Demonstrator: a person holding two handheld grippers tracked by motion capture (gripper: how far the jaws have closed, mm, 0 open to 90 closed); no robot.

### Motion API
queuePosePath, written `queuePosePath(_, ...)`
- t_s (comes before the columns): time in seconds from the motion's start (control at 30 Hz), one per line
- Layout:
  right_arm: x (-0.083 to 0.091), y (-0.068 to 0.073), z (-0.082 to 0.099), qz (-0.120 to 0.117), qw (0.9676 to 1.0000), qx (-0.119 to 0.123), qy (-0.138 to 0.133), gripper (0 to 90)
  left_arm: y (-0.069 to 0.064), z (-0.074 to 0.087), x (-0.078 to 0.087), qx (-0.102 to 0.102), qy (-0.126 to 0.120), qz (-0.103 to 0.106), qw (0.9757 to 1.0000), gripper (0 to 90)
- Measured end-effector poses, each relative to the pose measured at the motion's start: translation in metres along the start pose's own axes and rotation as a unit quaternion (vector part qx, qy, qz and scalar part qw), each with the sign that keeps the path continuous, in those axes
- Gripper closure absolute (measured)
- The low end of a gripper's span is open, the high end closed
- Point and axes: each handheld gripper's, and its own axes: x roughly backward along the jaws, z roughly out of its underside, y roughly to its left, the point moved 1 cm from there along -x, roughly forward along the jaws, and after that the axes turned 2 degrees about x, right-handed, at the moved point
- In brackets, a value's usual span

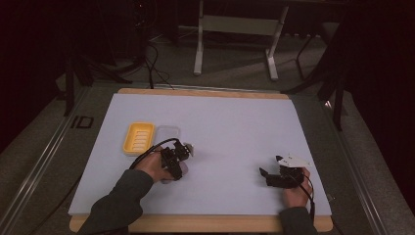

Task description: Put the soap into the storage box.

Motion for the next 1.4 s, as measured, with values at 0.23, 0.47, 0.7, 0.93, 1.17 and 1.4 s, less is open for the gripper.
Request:
queuePosePath(0.23, 0.000, 0.000, 0.000, 0.000, 1.0000, 0.000, 0.000, 16.1, 0.002, 0.002, 0.001, 0.000, 0.000, -0.007, 1.0000, 49.6)
queuePosePath(0.47, 0.000, 0.000, 0.000, 0.000, 1.0000, 0.000, 0.000, 16.1, 0.007, 0.005, 0.006, 0.006, -0.008, -0.011, 0.9999, 49.6)
queuePosePath(0.7, 0.000, 0.000, 0.000, 0.000, 1.0000, 0.000, 0.000, 16.1, 0.012, 0.007, 0.011, 0.013, -0.017, -0.012, 0.9997, 49.7)
queuePosePath(0.93, 0.000, 0.000, 0.000, 0.000, 1.0000, 0.000, 0.000, 16.1, 0.015, 0.010, 0.016, 0.020, -0.022, -0.011, 0.9995, 49.7)
queuePosePath(1.17, 0.000, 0.000, 0.000, 0.000, 1.0000, 0.000, 0.000, 16.1, 0.019, 0.012, 0.019, 0.025, -0.027, -0.008, 0.9993, 49.7)
queuePosePath(1.4, 0.000, 0.000, 0.000, 0.000, 1.0000, 0.000, 0.000, 16.1, 0.022, 0.014, 0.023, 0.031, -0.029, -0.012, 0.9990, 49.6)
